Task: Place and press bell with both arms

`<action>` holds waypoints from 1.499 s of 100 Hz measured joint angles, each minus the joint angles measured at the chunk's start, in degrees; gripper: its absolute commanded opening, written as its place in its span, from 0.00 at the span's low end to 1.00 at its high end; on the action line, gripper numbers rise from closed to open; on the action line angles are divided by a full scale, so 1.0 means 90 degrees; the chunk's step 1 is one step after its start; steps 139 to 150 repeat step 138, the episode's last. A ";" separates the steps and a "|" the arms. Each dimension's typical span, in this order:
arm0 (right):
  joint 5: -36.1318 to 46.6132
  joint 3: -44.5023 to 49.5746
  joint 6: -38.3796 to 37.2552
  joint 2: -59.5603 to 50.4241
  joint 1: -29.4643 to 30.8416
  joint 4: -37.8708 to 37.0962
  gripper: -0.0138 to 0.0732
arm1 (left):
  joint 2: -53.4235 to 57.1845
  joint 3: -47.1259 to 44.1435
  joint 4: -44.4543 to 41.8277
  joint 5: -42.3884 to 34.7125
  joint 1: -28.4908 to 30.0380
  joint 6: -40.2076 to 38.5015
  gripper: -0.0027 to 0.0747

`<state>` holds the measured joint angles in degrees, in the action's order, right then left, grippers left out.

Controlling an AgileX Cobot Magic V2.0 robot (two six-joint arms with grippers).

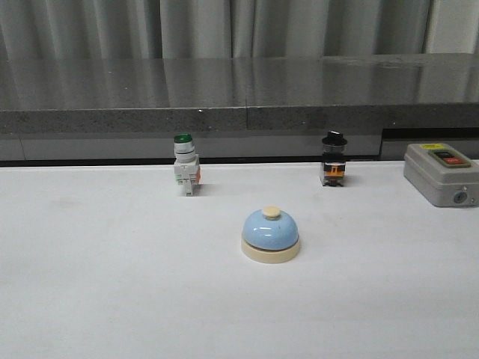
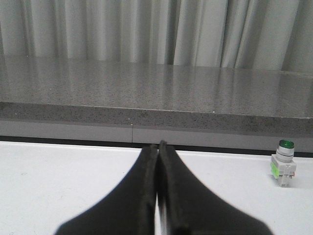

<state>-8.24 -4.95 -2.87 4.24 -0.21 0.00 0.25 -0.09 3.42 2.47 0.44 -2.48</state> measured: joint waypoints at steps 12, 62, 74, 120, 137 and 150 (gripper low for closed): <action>0.0089 0.0311 0.0000 -0.0048 0.0000 0.0000 0.09 | 0.0000 0.0000 0.0000 0.0000 0.0000 0.0000 0.01; 0.0353 0.0713 0.0000 -0.0535 0.0000 0.0000 0.09 | 0.0000 0.0000 0.0000 0.0000 0.0000 0.0000 0.01; 0.0353 0.0713 0.0000 -0.0535 0.0000 0.0000 0.09 | 0.0000 0.0000 0.0000 0.0000 0.0000 0.0000 0.01; 0.0353 0.0713 0.0000 -0.0535 0.0000 0.0000 0.09 | 0.0000 0.0000 0.0000 0.0000 0.0000 0.0000 0.01; 0.0353 0.0713 0.0000 -0.0535 0.0000 0.0000 0.09 | 0.0000 0.0000 0.0000 0.0000 0.0000 0.0000 0.01; 0.0353 0.0713 0.0000 -0.0535 0.0000 0.0000 0.09 | 0.0000 0.0000 0.0000 0.0000 0.0000 0.0000 0.01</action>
